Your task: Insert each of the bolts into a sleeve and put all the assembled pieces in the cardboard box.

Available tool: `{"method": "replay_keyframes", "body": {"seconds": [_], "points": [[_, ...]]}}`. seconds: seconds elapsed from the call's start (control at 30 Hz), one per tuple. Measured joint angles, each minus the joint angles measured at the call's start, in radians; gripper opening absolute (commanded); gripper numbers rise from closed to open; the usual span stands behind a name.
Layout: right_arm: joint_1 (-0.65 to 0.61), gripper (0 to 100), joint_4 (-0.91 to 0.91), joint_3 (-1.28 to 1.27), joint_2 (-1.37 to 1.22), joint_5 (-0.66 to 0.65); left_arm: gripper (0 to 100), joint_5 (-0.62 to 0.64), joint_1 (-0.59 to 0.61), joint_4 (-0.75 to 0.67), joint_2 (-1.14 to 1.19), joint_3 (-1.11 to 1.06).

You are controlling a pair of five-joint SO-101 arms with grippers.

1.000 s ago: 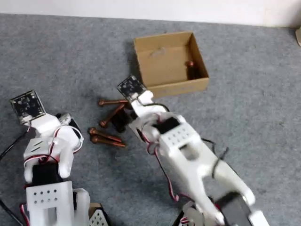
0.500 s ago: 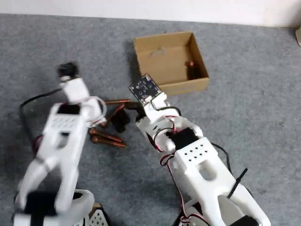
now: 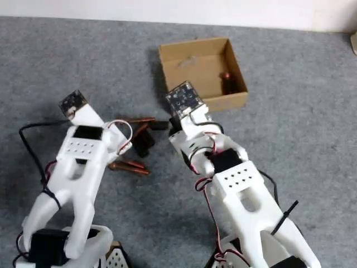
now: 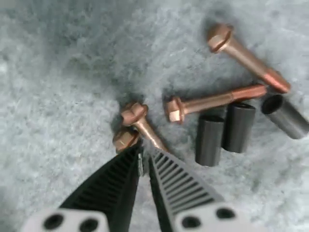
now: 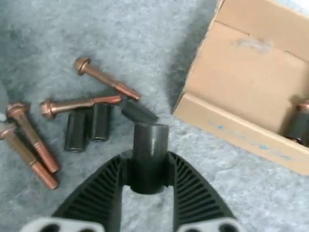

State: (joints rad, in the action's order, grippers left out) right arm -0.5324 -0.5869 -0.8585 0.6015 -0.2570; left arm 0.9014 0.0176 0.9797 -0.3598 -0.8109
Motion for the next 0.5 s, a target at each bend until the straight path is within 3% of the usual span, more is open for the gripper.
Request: {"method": "replay_keyframes", "body": {"seconds": [0.17,0.37,0.5], "points": [[-0.002,0.5,0.003,-0.021,0.000,0.000,1,0.005,0.000,-0.041,0.040,-0.034],[-0.003,0.5,0.025,-0.028,0.000,0.000,16,0.005,-0.006,-0.109,0.132,-0.035],[-0.003,0.5,0.025,-0.028,0.000,0.000,17,0.008,0.000,-0.189,0.196,-0.034]]}}
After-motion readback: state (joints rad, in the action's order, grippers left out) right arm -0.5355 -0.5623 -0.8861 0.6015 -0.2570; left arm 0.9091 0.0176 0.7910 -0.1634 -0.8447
